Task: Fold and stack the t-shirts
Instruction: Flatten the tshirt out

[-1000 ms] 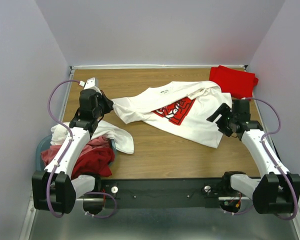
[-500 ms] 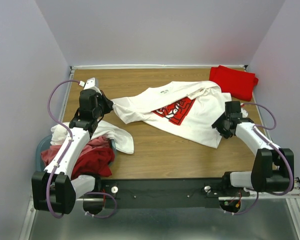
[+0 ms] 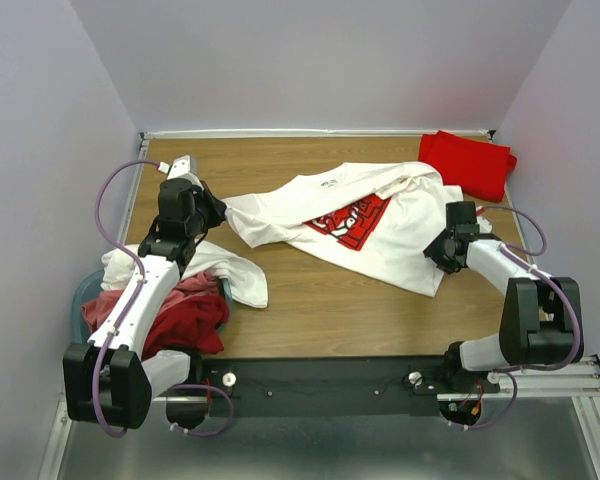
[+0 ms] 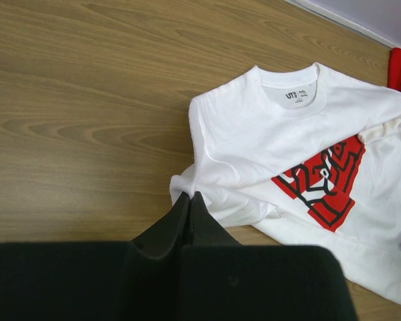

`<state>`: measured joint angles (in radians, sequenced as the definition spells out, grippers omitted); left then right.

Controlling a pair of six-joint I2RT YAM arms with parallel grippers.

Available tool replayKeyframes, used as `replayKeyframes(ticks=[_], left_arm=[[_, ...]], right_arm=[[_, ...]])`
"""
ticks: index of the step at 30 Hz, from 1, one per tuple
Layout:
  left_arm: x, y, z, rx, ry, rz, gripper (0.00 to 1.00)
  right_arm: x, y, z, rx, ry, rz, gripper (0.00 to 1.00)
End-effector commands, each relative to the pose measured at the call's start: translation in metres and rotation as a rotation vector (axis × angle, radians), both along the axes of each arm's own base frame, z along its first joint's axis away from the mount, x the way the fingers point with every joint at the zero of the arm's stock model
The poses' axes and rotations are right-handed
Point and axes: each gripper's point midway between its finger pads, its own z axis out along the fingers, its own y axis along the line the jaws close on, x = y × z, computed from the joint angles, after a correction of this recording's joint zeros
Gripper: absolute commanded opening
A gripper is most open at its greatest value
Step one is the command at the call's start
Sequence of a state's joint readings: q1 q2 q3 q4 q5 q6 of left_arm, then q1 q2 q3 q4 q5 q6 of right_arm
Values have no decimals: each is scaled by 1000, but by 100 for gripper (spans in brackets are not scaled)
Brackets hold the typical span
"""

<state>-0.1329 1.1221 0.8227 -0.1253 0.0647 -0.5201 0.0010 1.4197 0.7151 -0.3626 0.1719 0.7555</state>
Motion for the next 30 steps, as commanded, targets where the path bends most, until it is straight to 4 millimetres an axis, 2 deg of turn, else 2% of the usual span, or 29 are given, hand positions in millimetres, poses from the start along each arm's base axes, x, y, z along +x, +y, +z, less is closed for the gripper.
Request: replayKeyframes(ticks=[1, 6, 17, 22, 25, 26, 28, 30], left_arm=[[-4, 3, 7, 11, -18, -3, 0], [-4, 2, 5, 11, -15, -5, 0], [-3, 8, 10, 41, -21, 10, 0], [0, 8, 14, 45, -25, 6, 0], [2, 8, 17, 49, -31, 4, 0], [2, 8, 17, 49, -31, 6, 0], [3, 8, 17, 47, -29, 5, 0], [4, 7, 18, 47, -29, 2, 0]], right_arm=[[5, -2, 0, -16, -22, -1, 47], [4, 1, 3, 1, -32, 10, 43], [-7, 6, -13, 18, 22, 28, 36], [-6, 7, -14, 24, 28, 34, 33], [-6, 7, -15, 24, 30, 43, 22], [-6, 7, -14, 25, 28, 47, 13], [-5, 8, -10, 27, 14, 49, 3], [-4, 8, -2, 24, -10, 49, 1]])
